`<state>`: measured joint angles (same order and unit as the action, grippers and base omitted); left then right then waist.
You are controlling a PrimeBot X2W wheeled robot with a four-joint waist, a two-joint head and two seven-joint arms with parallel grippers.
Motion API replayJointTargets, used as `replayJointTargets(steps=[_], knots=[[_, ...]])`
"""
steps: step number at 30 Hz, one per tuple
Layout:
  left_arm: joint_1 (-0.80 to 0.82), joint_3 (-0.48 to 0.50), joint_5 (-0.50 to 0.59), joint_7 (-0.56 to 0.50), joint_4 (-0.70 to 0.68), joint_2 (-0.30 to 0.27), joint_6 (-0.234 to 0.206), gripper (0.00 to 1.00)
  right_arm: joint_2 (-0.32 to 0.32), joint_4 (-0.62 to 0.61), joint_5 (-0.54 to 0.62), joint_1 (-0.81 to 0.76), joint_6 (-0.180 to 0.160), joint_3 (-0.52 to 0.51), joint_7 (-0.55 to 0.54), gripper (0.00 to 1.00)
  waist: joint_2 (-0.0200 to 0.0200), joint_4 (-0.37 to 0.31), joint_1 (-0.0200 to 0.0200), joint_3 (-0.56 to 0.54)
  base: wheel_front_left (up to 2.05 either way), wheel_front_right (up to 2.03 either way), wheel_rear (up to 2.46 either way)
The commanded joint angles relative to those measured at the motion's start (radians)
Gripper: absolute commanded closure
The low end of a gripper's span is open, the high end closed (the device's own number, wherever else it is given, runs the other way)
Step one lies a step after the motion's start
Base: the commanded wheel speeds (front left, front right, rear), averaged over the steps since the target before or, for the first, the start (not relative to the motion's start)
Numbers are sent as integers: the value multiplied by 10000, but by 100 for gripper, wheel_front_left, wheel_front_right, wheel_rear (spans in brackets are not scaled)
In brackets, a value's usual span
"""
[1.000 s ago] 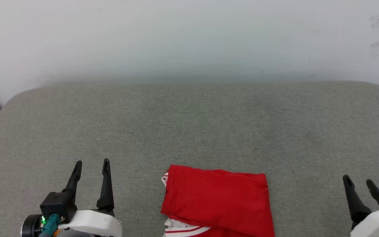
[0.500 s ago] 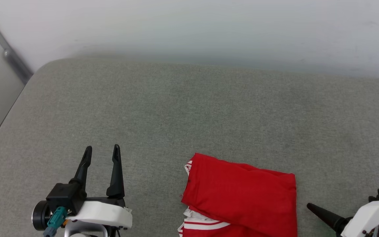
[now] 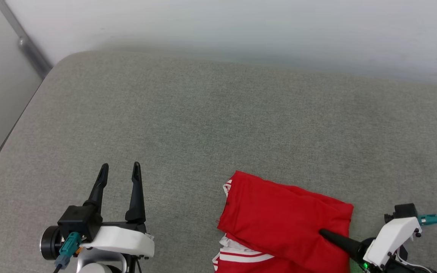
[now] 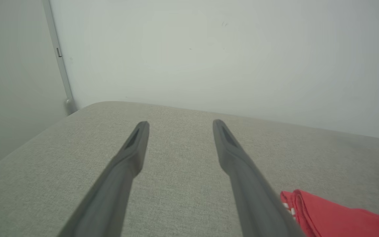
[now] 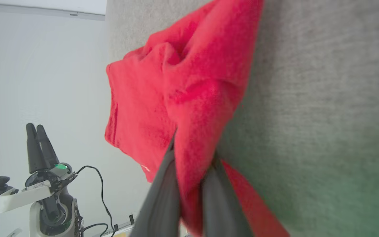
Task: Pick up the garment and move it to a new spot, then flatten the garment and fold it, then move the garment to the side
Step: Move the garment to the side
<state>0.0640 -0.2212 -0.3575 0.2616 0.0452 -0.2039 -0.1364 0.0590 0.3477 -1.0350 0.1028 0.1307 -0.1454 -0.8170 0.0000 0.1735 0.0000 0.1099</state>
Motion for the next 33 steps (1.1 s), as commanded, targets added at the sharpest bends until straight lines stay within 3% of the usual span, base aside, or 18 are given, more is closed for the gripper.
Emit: replayJointTargets(steps=[1,6,11,15,24,33], knots=[[-13,53,93,43,54,71,65,0,204,-210,-22,91,0,185,168,100,0,-122,0,-105,0,0,0],[-153,189,268,43,21,111,197,0,851,-893,701,187,0,1121,808,100,0,-640,0,-318,0,0,0],[-155,225,415,43,-194,190,291,0,1844,-912,2838,569,-1,2144,1614,100,0,-1541,0,-283,0,0,0],[-3,171,518,43,-325,279,438,0,2289,-358,4682,1192,-1,2519,2084,100,0,-2375,0,-99,0,0,0],[681,-37,711,32,-510,378,741,0,3012,1097,6867,2797,-3,2249,2665,100,0,-3632,0,973,0,0,0],[1932,-490,1179,-276,-1033,-14,1189,0,3801,2408,8536,4778,-4,1255,3983,100,0,-4596,0,2752,0,0,0]])
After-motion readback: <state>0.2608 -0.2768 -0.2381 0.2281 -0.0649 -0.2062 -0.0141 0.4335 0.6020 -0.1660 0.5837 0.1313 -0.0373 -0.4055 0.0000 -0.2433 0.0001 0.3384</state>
